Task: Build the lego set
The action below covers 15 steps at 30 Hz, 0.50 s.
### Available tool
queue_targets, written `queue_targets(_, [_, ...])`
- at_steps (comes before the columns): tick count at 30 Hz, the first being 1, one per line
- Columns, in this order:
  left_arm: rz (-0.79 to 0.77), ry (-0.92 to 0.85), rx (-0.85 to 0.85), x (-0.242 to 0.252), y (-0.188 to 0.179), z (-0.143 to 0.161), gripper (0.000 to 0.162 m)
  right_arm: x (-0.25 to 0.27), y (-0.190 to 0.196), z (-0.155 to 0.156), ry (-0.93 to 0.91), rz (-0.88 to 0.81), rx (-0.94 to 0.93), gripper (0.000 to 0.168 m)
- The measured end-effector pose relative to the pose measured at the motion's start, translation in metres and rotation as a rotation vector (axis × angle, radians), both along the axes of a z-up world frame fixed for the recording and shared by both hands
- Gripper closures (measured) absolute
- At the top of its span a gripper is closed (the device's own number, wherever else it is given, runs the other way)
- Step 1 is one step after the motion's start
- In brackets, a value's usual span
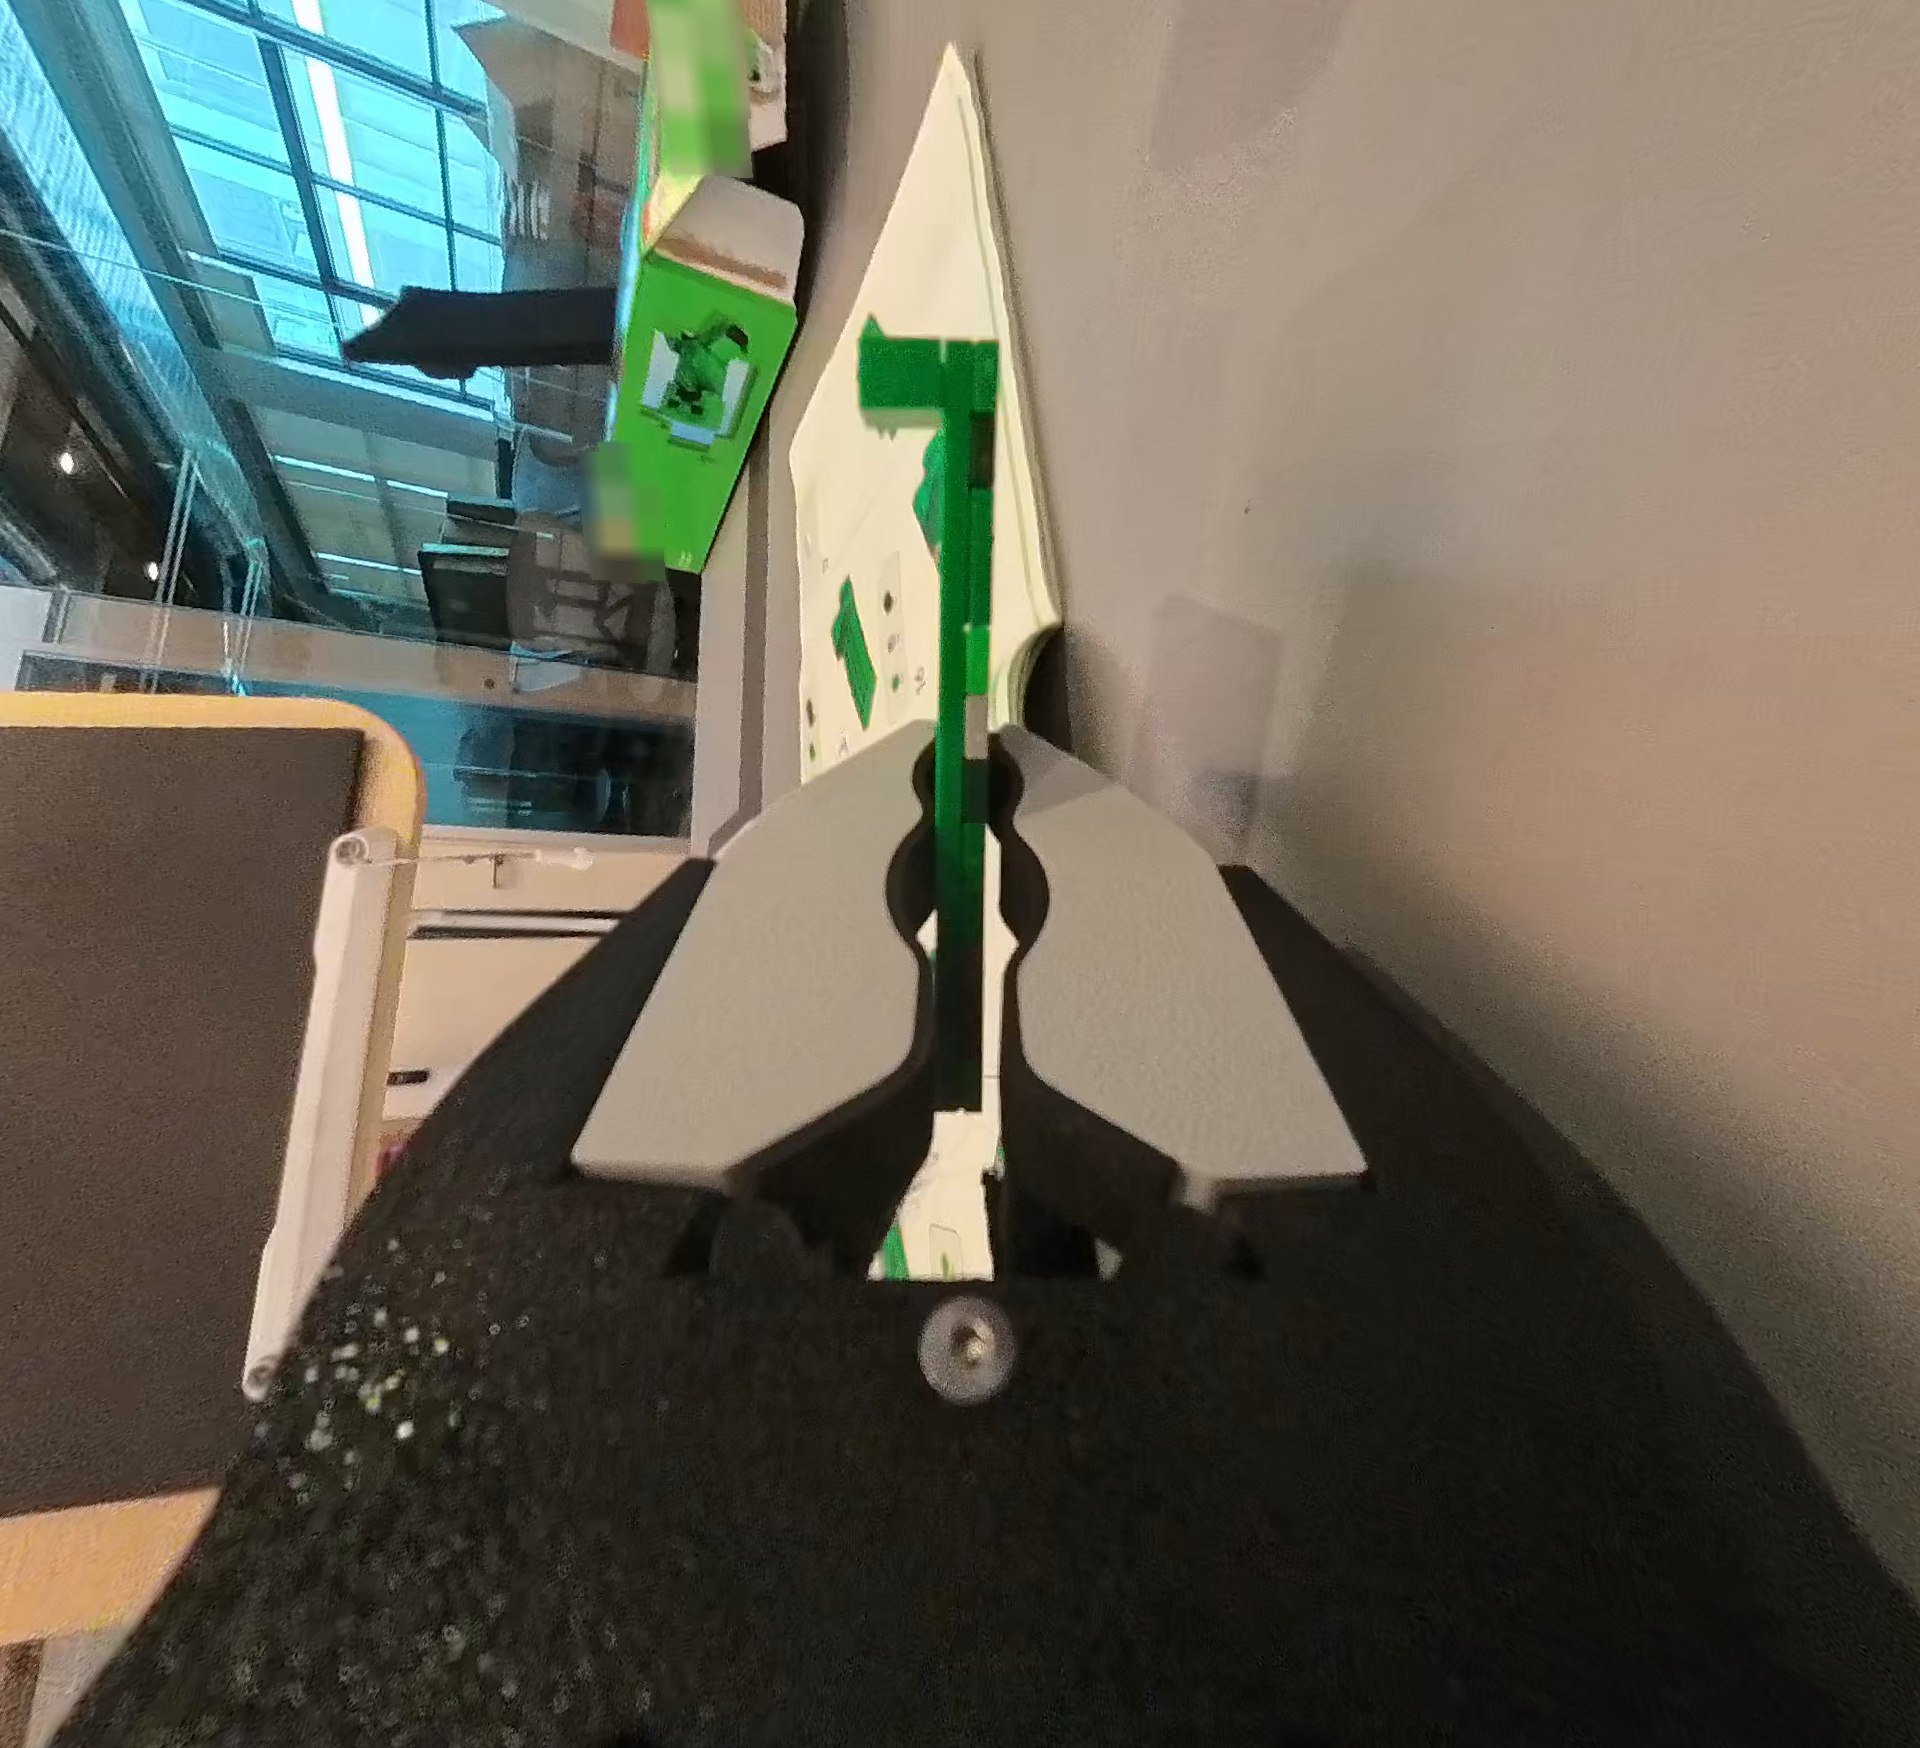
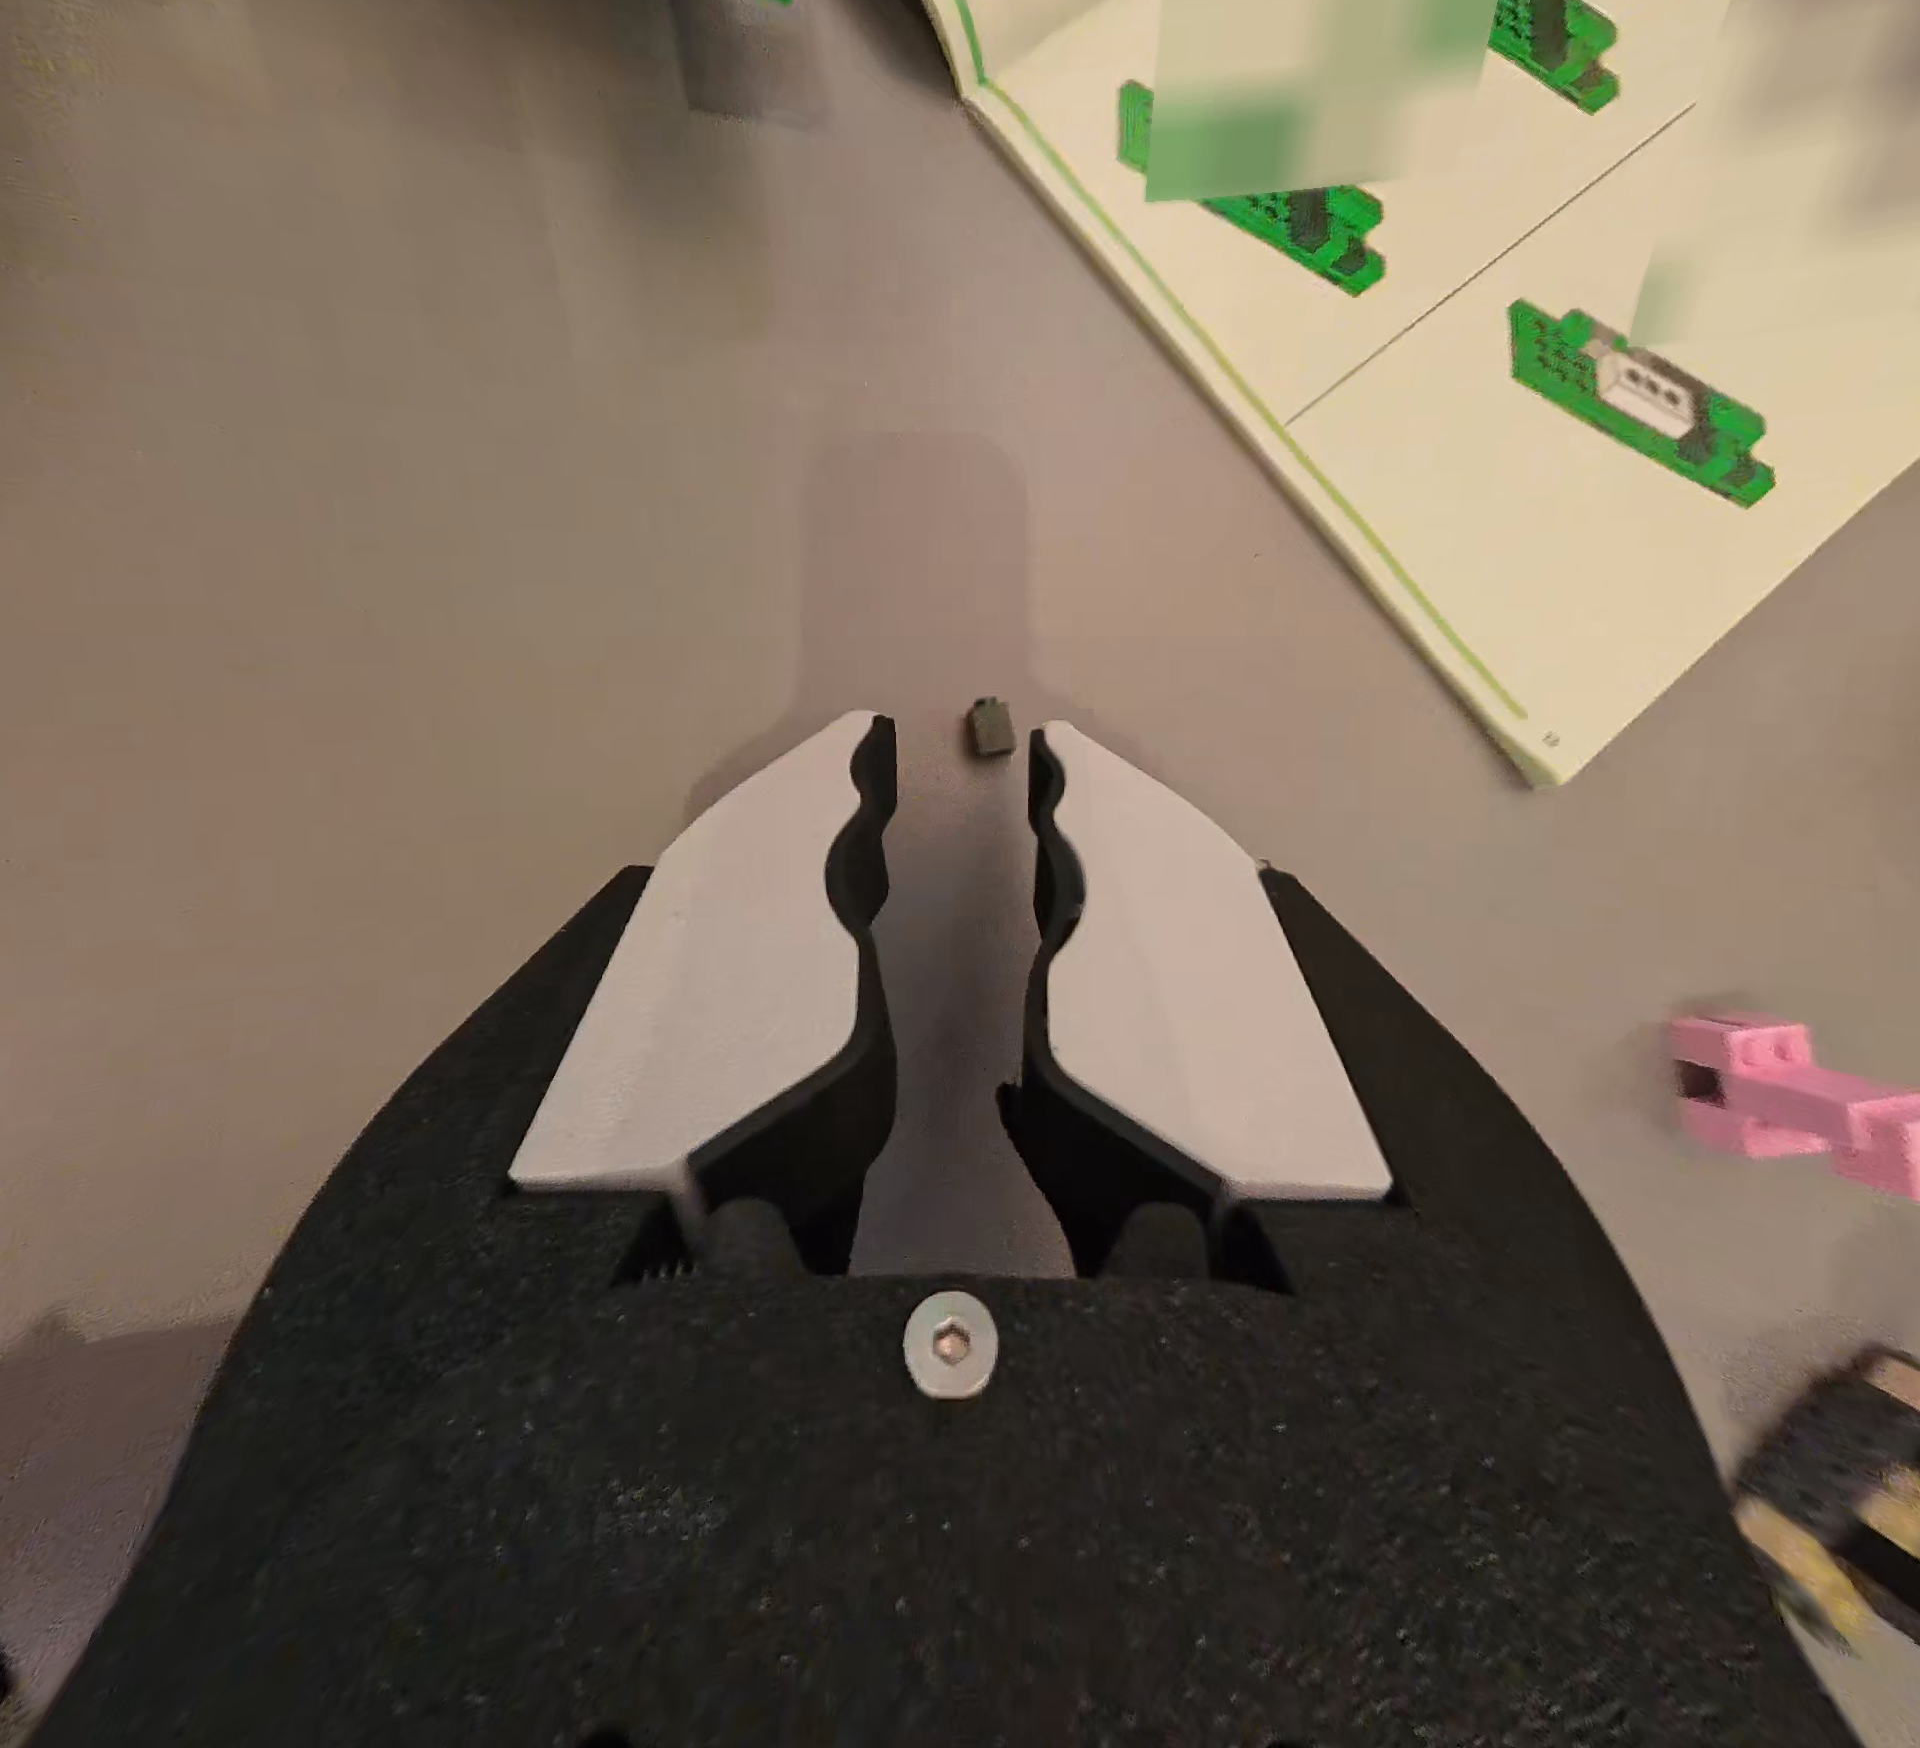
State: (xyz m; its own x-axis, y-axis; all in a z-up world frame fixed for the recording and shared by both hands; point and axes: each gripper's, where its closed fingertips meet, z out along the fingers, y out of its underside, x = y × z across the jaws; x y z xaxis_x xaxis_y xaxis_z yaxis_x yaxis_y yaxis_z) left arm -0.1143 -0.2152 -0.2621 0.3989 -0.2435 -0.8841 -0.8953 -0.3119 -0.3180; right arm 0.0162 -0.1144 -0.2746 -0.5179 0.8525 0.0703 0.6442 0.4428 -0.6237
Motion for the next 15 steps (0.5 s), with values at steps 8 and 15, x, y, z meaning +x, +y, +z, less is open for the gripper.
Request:
queue_targets(8, [-0.011, 0.055, 0.003, 0.002, 0.0, -0.001, 0.156, -0.002, 0.003, -0.013, 0.155, 0.035, -0.114, 0.152])
queue_targets(15, [-0.002, 0.036, 0.01, 0.0, 0.002, -0.002, 0.156, -0.002, 0.001, -0.015, 0.13, 0.055, -0.143, 0.154])
